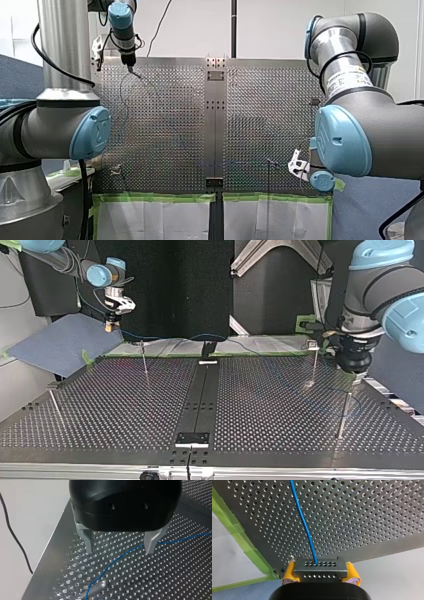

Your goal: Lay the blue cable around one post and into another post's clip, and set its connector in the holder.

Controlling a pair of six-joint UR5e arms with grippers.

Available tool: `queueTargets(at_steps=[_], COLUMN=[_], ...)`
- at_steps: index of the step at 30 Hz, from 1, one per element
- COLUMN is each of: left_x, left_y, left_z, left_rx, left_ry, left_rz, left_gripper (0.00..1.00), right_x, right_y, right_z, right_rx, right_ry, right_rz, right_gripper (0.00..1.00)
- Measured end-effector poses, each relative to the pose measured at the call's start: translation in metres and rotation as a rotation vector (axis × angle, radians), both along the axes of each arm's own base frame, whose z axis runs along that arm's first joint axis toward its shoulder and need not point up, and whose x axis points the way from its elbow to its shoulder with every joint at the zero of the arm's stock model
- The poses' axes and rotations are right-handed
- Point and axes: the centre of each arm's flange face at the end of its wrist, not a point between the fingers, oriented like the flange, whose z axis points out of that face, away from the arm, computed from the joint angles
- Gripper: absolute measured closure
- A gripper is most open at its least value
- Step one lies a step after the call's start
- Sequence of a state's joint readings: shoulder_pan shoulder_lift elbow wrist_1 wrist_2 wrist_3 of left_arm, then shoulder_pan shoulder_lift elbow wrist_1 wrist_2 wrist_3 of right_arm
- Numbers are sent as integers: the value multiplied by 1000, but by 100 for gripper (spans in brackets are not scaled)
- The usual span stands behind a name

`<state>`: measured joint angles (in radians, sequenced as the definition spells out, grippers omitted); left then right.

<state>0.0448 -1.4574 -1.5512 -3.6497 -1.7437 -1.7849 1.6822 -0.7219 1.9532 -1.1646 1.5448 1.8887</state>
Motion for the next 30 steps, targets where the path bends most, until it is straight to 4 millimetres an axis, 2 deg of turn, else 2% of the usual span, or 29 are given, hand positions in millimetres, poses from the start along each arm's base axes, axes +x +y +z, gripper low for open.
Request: queueTargets(at_steps=[14,30], left_x=[9,8], left_y=[7,9], left_z=[8,8], left_rx=[-19,-23], left_ry=[-68,-73], left_rz=[24,60], left_gripper=[0,0], right_x=[0,0], right_y=[0,-1], right_z=[0,0], right_rx=[-1,1], right_ry=[-1,0], right_rz=[0,1], right_gripper=[100,100])
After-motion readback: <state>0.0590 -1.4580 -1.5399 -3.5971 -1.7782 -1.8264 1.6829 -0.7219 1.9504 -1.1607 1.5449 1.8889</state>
